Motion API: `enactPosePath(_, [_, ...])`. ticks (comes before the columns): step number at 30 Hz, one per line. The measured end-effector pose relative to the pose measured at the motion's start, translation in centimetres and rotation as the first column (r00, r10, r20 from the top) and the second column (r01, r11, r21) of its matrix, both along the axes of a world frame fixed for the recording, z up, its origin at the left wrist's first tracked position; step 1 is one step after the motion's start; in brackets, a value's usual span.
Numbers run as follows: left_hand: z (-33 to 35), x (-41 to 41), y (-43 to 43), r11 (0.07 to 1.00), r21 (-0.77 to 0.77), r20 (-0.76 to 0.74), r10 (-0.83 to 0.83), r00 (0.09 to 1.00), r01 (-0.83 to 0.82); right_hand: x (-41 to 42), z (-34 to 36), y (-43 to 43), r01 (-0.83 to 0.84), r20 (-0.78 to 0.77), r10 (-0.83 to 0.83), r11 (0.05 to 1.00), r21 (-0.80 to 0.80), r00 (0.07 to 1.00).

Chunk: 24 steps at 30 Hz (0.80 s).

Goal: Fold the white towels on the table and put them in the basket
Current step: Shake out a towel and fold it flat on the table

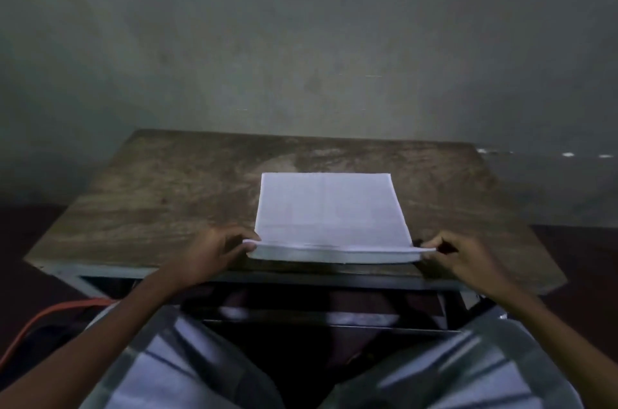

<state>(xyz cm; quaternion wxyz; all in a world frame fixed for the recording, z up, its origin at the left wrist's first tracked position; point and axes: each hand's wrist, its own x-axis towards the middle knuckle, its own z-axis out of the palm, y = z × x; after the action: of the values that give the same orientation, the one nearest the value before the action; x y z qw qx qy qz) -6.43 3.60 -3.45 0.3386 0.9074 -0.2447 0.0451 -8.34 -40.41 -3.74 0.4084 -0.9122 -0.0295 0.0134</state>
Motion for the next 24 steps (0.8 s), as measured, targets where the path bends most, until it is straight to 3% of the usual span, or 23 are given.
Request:
enactPosePath(3, [-0.8,0.7,0.0,0.98,-0.164,-0.152,0.086,0.985,-0.111,0.6,0.1,-0.1,-0.014,-0.009,0.015,0.997,0.071,1.0])
enactPosePath(6, [-1.3,3.5,-0.6,0.944,-0.23,-0.194,0.194,0.961,-0.237,3.4,0.7,0.3,0.036,0.016,-0.04,0.982,0.186,0.999])
enactPosePath(9, [-0.9,6.8,-1.6,0.891,-0.328,-0.261,0.234,0.937,-0.314,7.8,1.0,0.8,0.026,0.042,-0.036,0.979,0.203,0.998])
enactPosePath(24, [-4.5,18.5,-3.9,0.827,-0.198,-0.288,0.464,0.838,-0.526,20.8,-3.0,2.7,0.227,-0.071,-0.218,0.961,0.159,0.973])
